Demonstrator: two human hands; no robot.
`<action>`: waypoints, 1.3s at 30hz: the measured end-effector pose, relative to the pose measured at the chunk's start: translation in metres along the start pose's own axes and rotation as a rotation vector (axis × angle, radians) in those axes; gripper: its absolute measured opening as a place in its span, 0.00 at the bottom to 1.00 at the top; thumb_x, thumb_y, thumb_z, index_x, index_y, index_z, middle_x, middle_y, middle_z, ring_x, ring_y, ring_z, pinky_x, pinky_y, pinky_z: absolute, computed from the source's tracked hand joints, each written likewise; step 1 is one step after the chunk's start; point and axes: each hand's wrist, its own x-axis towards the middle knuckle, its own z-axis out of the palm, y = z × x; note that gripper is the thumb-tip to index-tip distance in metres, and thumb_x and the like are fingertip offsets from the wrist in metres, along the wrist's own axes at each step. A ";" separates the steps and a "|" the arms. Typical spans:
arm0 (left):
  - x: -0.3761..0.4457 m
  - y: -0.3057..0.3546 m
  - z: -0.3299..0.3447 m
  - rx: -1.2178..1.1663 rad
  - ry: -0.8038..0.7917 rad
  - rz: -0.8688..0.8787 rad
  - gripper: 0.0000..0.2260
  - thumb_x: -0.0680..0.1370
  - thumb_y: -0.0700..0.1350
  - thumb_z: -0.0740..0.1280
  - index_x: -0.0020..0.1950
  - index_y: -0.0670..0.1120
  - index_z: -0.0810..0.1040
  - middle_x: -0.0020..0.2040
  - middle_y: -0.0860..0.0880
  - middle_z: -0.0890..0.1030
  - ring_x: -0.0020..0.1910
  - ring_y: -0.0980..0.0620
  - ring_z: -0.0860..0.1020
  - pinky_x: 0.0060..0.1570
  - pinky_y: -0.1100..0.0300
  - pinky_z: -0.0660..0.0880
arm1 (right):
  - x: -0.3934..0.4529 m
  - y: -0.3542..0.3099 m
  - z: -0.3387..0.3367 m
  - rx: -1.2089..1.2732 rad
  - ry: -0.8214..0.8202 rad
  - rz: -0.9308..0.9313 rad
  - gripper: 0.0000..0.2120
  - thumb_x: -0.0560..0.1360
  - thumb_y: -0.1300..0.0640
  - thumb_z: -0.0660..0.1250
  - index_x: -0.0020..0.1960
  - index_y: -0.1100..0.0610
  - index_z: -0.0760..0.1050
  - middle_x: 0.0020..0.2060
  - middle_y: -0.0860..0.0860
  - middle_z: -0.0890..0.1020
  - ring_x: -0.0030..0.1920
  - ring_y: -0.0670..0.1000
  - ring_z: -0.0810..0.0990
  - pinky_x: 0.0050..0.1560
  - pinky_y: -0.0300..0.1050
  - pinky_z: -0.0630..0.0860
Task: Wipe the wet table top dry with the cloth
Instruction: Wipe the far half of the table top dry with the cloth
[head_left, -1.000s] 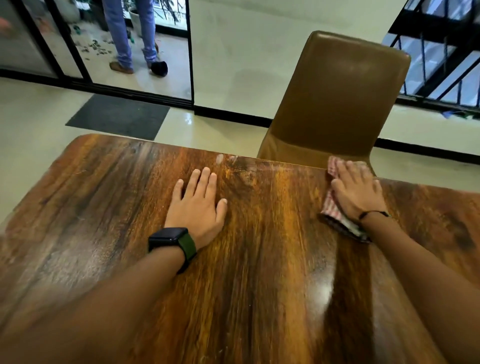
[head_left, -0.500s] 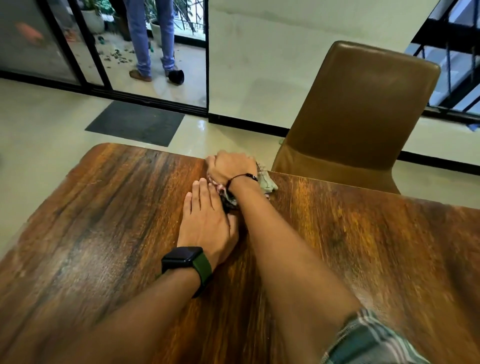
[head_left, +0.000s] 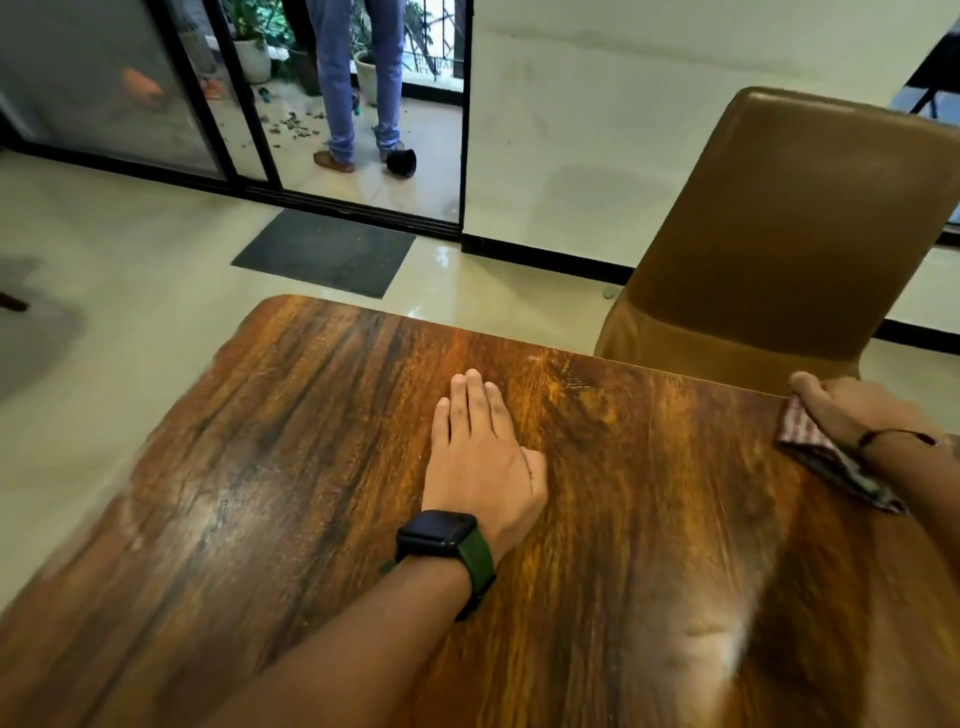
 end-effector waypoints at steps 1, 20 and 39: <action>-0.001 0.001 0.000 0.002 0.006 0.004 0.35 0.69 0.54 0.32 0.74 0.39 0.41 0.76 0.40 0.43 0.75 0.43 0.41 0.69 0.52 0.37 | -0.006 -0.009 0.002 -0.047 -0.010 0.012 0.37 0.77 0.35 0.42 0.64 0.63 0.71 0.61 0.64 0.75 0.57 0.63 0.74 0.60 0.56 0.70; -0.002 -0.002 -0.003 -0.004 -0.013 -0.007 0.33 0.71 0.53 0.36 0.74 0.40 0.41 0.76 0.42 0.42 0.75 0.47 0.41 0.71 0.53 0.37 | -0.031 -0.176 0.057 0.041 0.122 -0.482 0.27 0.79 0.39 0.45 0.41 0.55 0.74 0.46 0.57 0.80 0.42 0.56 0.75 0.43 0.46 0.70; -0.002 -0.002 -0.007 -0.170 0.013 -0.009 0.28 0.78 0.50 0.48 0.75 0.40 0.45 0.77 0.42 0.47 0.75 0.46 0.45 0.72 0.52 0.41 | -0.048 -0.026 0.053 -0.025 0.181 0.067 0.33 0.78 0.37 0.42 0.77 0.55 0.49 0.76 0.58 0.49 0.75 0.61 0.47 0.73 0.61 0.44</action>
